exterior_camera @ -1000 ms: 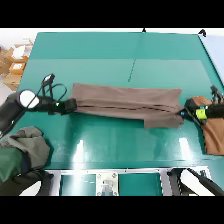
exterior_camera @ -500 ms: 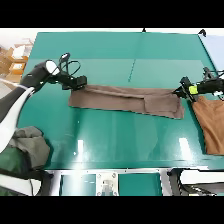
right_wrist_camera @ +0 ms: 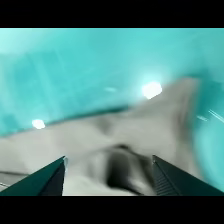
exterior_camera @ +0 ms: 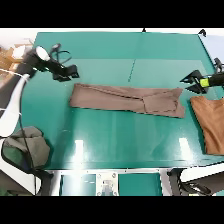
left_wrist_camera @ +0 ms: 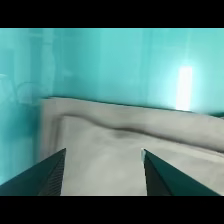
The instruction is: Fold the shirts.
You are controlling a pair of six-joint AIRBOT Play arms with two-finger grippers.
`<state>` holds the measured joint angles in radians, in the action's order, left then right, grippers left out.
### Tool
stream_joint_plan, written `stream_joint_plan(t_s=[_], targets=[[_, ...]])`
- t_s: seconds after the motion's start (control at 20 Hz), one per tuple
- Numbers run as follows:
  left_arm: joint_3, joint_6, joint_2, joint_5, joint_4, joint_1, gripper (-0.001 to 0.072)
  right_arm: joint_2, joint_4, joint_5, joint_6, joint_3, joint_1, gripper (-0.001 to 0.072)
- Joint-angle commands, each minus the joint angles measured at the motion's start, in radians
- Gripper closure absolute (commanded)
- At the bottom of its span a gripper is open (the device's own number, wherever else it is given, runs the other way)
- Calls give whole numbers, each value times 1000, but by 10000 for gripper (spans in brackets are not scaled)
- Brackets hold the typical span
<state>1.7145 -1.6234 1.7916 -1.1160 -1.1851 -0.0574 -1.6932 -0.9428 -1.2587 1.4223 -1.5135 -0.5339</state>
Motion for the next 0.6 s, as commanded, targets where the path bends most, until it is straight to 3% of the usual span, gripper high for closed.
stream_joint_plan(t_s=[0.0, 0.05, 0.1, 0.15, 0.55], targets=[[90, 1, 8, -228, -11, 82, 167, -34, -34, -158, -138, -16, -95, 107], [90, 1, 9, -248, -11, 88, 194, -56, -33, -175, -169, -4, -105, 108], [90, 8, 9, -265, -11, 88, 491, -82, -34, -188, -204, 4, -106, 103], [90, 31, 9, -271, -5, 85, 674, -111, -33, -198, -231, 4, -106, 29], [91, 78, 9, -267, 67, 36, 684, -268, 42, -238, -431, 3, -70, 21]])
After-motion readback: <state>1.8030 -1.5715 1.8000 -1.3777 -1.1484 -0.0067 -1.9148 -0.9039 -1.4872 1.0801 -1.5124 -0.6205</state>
